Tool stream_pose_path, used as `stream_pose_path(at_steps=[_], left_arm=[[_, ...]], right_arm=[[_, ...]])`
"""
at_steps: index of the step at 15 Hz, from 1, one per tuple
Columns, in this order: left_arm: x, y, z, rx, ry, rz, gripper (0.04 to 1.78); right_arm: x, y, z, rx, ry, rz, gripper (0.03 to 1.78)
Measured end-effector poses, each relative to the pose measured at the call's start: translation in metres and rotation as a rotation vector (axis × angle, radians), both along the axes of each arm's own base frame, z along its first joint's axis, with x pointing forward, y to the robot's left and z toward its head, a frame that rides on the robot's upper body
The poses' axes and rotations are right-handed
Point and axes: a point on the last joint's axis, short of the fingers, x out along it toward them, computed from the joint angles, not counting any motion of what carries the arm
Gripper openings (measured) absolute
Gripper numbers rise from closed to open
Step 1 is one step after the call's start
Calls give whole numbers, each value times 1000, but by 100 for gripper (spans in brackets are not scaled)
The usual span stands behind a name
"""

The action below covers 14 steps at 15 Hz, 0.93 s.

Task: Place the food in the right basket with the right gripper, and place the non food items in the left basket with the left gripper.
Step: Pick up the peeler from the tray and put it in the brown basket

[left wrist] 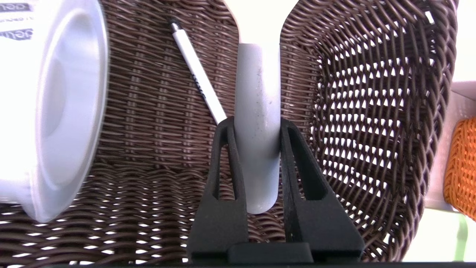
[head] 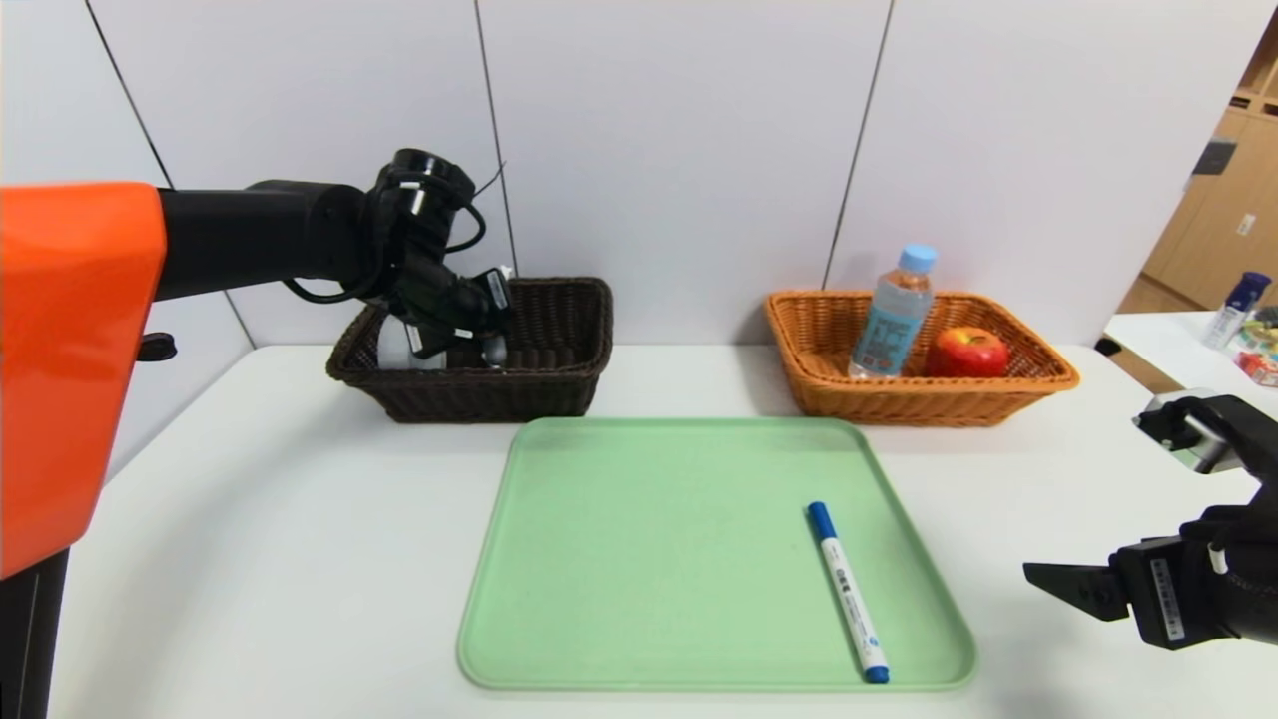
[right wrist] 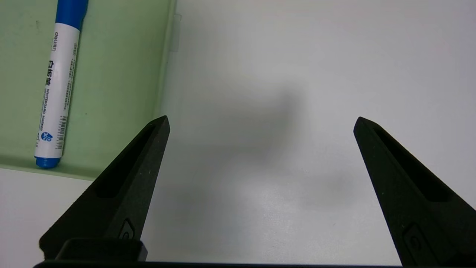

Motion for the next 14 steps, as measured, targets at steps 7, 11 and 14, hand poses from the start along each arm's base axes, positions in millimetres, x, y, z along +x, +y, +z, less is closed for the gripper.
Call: stream_pose_path(at_steps=[7, 11, 14], left_arm=[[0, 0, 3, -1, -11, -1, 57], [0, 0, 3, -1, -12, -1, 102], [-9, 1, 17, -10, -37, -2, 124]], right_arm=[[0, 0, 0, -1, 0, -1, 171], [-1, 0, 5, 6, -19, -5, 171], [4, 1, 19, 12, -64, -9, 171]])
